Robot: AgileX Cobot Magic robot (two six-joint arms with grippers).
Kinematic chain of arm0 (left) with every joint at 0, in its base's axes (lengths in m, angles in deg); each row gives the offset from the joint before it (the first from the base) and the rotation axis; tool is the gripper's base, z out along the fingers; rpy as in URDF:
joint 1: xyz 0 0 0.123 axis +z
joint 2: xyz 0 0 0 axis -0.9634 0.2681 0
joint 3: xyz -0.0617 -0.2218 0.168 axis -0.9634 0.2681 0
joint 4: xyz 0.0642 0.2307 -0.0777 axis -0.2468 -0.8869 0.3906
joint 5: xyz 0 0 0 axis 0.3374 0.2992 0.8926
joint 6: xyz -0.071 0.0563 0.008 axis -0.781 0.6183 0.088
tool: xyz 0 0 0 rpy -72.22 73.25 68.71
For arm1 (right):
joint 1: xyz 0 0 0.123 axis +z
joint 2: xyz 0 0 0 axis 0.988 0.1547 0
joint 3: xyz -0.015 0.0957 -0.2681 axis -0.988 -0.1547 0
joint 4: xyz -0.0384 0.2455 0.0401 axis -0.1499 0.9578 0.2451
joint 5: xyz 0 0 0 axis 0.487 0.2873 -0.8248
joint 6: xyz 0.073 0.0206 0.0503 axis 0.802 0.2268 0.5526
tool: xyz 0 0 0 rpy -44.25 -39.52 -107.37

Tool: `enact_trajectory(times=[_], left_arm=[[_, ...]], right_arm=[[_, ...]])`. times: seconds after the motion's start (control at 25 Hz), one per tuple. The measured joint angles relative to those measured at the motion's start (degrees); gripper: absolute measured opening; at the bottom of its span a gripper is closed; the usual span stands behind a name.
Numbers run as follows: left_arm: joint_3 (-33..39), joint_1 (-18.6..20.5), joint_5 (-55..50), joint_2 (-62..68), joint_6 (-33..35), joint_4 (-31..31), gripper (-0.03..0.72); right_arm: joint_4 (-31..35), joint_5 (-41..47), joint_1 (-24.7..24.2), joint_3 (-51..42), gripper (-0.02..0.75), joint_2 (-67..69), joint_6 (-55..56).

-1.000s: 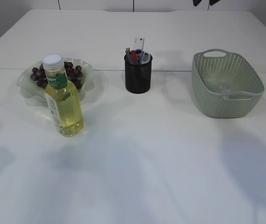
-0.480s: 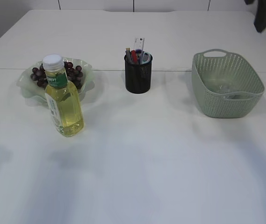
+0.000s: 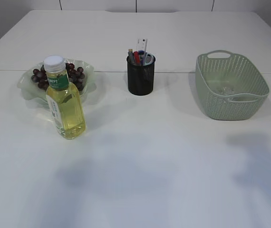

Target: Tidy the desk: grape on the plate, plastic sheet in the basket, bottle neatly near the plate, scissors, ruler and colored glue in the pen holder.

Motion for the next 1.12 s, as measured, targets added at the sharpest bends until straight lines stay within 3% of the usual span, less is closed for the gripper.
enact_trajectory(times=[0.16, 0.44, 0.72, 0.88, 1.12], left_arm=[[0.0, 0.0, -2.1, -5.7, -0.7, -4.1, 0.372], [0.1, 0.0, -7.2, -15.3, -2.4, -10.6, 0.372], [0.1, 0.0, -11.2, -26.4, -5.3, -11.0, 0.414], [0.1, 0.0, -14.8, -32.5, -6.2, -11.0, 0.475], [0.1, 0.0, -16.3, -42.5, -6.4, -12.8, 0.486]], right_arm=[[0.0, 1.4, 0.0, -5.3, 0.344, -13.0, 1.1], [0.0, 2.6, 0.0, -6.7, 0.345, -32.6, 2.7], [2.8, 3.1, 0.0, -6.7, 0.426, -43.0, 2.9], [4.1, 3.1, 0.0, -6.7, 0.439, -46.6, 2.9], [4.1, 3.2, 0.0, -9.2, 0.439, -53.1, 2.5]])
